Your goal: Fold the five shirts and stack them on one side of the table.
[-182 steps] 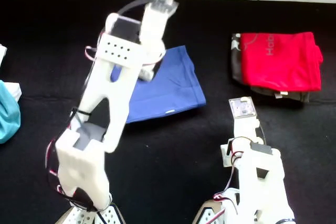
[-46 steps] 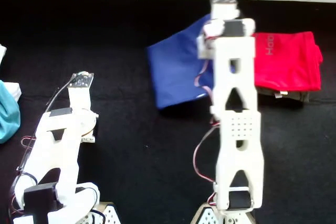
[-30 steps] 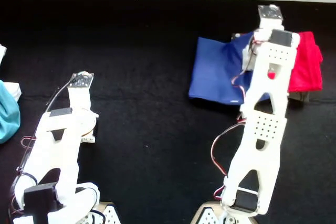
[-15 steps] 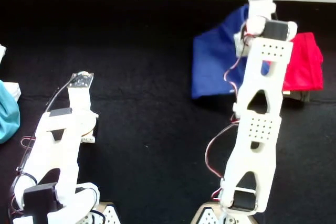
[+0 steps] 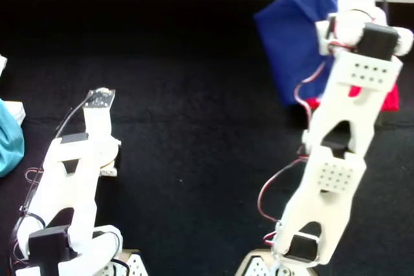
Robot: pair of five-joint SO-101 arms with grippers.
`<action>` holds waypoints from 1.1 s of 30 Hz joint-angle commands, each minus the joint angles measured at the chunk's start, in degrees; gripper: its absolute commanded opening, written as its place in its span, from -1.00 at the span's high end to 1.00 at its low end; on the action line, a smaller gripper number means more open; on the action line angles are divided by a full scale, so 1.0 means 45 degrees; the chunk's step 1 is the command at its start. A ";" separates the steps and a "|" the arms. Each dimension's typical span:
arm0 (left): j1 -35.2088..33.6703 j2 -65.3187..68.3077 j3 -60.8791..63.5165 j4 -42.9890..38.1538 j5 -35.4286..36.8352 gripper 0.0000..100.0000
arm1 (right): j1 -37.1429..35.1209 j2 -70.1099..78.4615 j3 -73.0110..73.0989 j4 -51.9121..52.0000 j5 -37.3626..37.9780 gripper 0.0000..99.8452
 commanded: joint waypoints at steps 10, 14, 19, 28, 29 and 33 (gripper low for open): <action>-0.0244 -0.0049 -0.0029 -0.0508 0.0078 0.98 | 0.2315 0.2960 0.2960 -0.4425 0.1231 0.99; -0.0244 -0.0049 -0.0029 -0.0508 0.0078 0.98 | 0.2159 0.2374 0.2960 -0.4444 0.1211 0.99; -0.0244 -0.0049 -0.0029 -0.0508 0.0078 0.98 | 0.2471 0.1729 0.3077 -0.5617 0.1270 0.99; -0.0244 -0.0049 -0.0029 -0.0508 0.0078 0.98 | 0.3096 0.3155 0.2979 -0.5929 0.1270 0.99; -0.0244 -0.0049 -0.0029 -0.0508 0.0078 0.98 | 0.3155 0.3272 0.2979 -0.6046 0.1270 0.99; -0.0244 -0.0049 -0.0029 -0.0508 0.0078 0.98 | 0.3429 0.3526 0.2979 -0.6164 0.1270 0.97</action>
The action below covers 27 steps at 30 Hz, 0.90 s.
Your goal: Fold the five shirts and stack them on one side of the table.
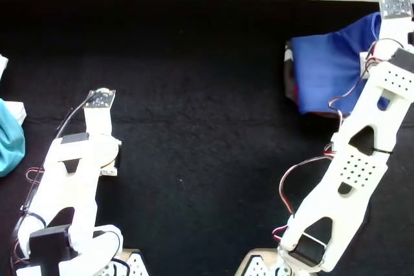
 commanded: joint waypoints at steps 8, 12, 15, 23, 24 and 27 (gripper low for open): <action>-0.0244 -0.0049 -0.0029 -0.0508 0.0078 0.98 | -0.0029 -0.0713 -0.1592 -0.0244 0.0059 0.42; -0.0244 -0.0049 -0.0029 -0.0508 0.0078 0.98 | -0.0576 -0.1123 -0.3722 -0.0225 0.0059 0.42; -0.0244 -0.0049 -0.0029 -0.0508 0.0078 0.98 | -0.0947 -0.1162 -0.4816 -0.0127 0.0059 0.42; -0.0244 -0.0049 -0.0029 -0.0508 0.0078 0.98 | -0.1455 -0.1280 -0.5265 0.3741 0.0059 0.98; -0.0244 -0.0049 -0.0029 -0.0508 0.0078 0.98 | -0.1514 -0.1280 -0.5265 0.4347 0.0059 0.91; -0.0244 -0.0049 -0.0029 -0.0508 0.0078 0.98 | -0.2042 -0.1299 -0.5792 0.5871 0.0059 0.91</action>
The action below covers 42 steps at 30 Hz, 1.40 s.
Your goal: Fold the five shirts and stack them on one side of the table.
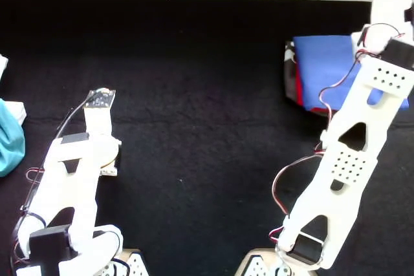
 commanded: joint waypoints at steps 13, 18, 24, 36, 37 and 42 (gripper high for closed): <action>-0.0244 -0.0049 -0.0029 -0.0508 0.0078 0.98 | -0.3800 -0.6847 0.0381 0.1514 -0.5333 0.93; -0.0244 -0.0049 -0.0029 -0.0508 0.0078 0.98 | -0.5363 -1.1282 0.3819 0.1514 -0.5372 0.93; -0.0244 -0.0049 -0.0029 -0.0508 0.0078 0.98 | -0.7433 -1.6811 1.1712 0.1416 -0.5392 0.93; -0.0244 -0.0049 -0.0029 -0.0508 0.0078 0.98 | -0.8469 -2.2027 2.8357 -0.6144 -0.5314 0.93; -0.0244 -0.0049 -0.0029 -0.0508 0.0078 0.98 | -0.8508 -2.2535 2.9744 -0.7258 -0.5314 0.93; -0.0244 -0.0049 -0.0029 -0.0508 0.0078 0.98 | -0.8606 -2.4625 3.5155 -1.2024 -0.5411 0.93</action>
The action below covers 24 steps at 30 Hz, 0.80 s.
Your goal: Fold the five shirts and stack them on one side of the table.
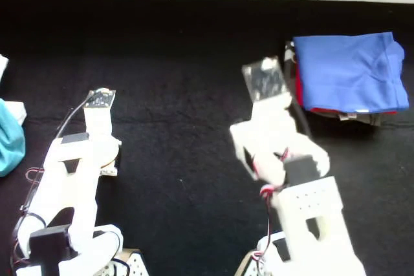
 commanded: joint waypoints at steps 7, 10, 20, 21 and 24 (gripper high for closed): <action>-0.0244 -0.0049 -0.0029 -0.0508 0.0078 0.98 | -0.0205 -0.3409 0.6379 -0.5421 -0.2383 0.93; -0.0244 -0.0049 -0.0068 -0.0508 0.0078 0.98 | -0.0244 -0.3565 0.7179 -0.6242 -0.1993 0.92; -0.4542 -0.0694 -0.2999 0.2481 0.0391 0.97 | -0.0322 -0.1612 0.7219 -0.7140 -0.1817 0.92; -0.5382 -0.0713 -0.3800 0.3126 0.0215 0.97 | -0.0459 -0.1397 0.7043 -0.7140 -0.1817 0.92; -0.7219 -0.0400 -0.6632 0.5216 -0.0957 0.86 | -0.0850 -0.0772 0.6750 -0.7140 -0.1817 0.92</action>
